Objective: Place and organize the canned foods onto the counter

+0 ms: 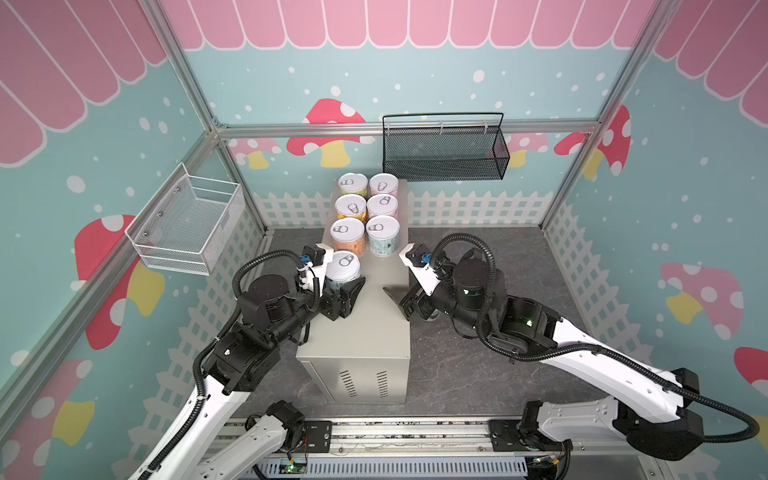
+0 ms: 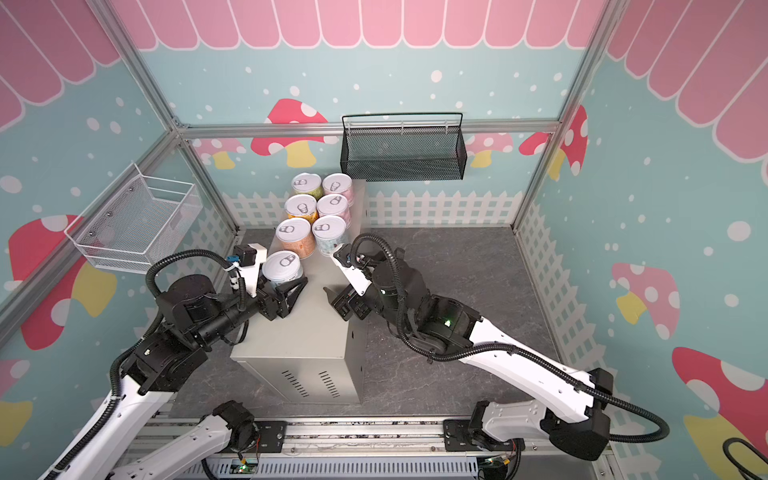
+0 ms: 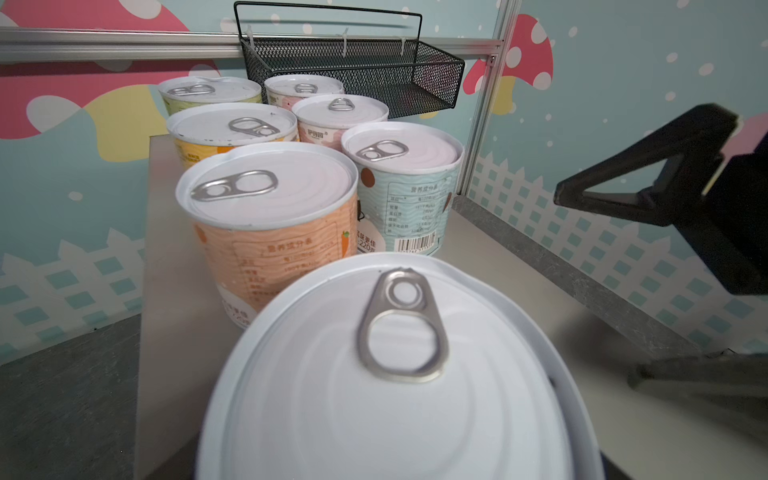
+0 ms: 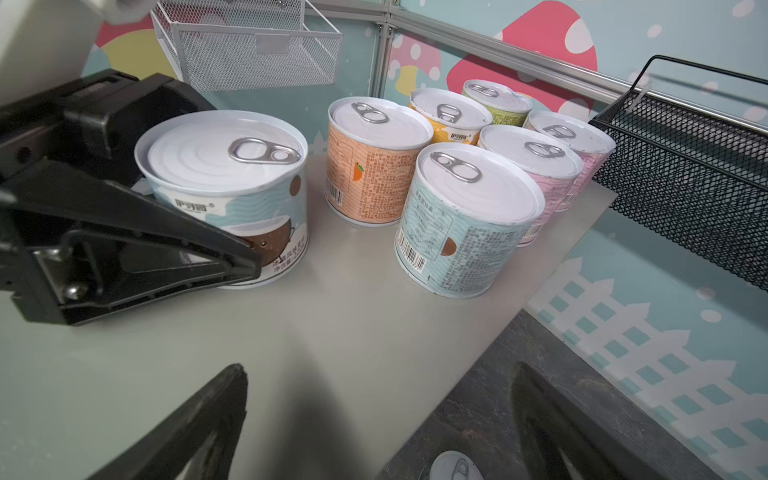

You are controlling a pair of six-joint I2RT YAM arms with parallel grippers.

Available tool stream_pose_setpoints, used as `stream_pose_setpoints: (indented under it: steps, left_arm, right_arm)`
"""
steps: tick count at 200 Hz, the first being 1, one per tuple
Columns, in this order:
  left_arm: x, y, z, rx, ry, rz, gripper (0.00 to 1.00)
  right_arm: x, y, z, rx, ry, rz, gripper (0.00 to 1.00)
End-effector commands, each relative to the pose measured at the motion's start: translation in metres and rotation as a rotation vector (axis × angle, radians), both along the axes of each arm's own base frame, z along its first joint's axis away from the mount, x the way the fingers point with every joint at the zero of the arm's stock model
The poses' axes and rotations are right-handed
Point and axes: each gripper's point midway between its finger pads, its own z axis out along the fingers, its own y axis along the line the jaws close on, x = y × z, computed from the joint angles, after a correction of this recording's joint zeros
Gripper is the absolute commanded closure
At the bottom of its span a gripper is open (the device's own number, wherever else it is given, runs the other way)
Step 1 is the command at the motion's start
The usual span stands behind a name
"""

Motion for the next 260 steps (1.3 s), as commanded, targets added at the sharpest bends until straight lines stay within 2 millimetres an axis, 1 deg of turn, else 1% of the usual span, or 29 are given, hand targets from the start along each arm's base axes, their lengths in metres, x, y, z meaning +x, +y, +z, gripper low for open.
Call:
stream_pose_setpoints:
  steps: [1, 71, 156, 167, 197, 215, 224, 235, 260]
  left_arm:
    - [0.003, -0.002, -0.004, 0.014, -0.007, -0.011, 0.19]
    - [0.011, -0.002, -0.005, 0.007, 0.003, -0.005, 0.25]
    - [0.013, -0.003, -0.009, 0.014, 0.012, -0.007, 0.24]
    - [0.013, -0.003, -0.01, 0.014, 0.013, -0.007, 0.23]
    - [0.011, -0.002, -0.008, 0.012, 0.008, -0.008, 0.16]
    - [0.008, -0.001, -0.006, 0.009, 0.008, -0.012, 0.05]
    - [0.005, 0.001, -0.005, 0.009, 0.009, -0.008, 0.01]
    - [0.0, 0.005, -0.004, 0.005, 0.009, 0.001, 0.01]
    - [-0.016, 0.018, -0.007, 0.007, 0.034, 0.03, 0.01]
  right_arm:
    - [0.001, -0.009, 0.014, 0.057, -0.025, -0.021, 0.01]
    - [-0.004, -0.017, 0.016, 0.081, -0.041, -0.019, 0.01]
    - [-0.004, -0.018, 0.016, 0.079, -0.048, -0.015, 0.0]
    - [-0.004, -0.018, 0.015, 0.079, -0.047, -0.015, 0.01]
    - [-0.003, -0.018, 0.015, 0.083, -0.043, -0.022, 0.01]
    - [0.0, -0.019, 0.018, 0.093, -0.031, -0.041, 0.01]
    - [0.001, -0.018, 0.017, 0.095, -0.023, -0.049, 0.01]
    - [0.004, -0.018, 0.015, 0.088, -0.014, -0.064, 0.01]
    - [0.012, -0.018, 0.009, 0.066, 0.005, -0.108, 0.01]
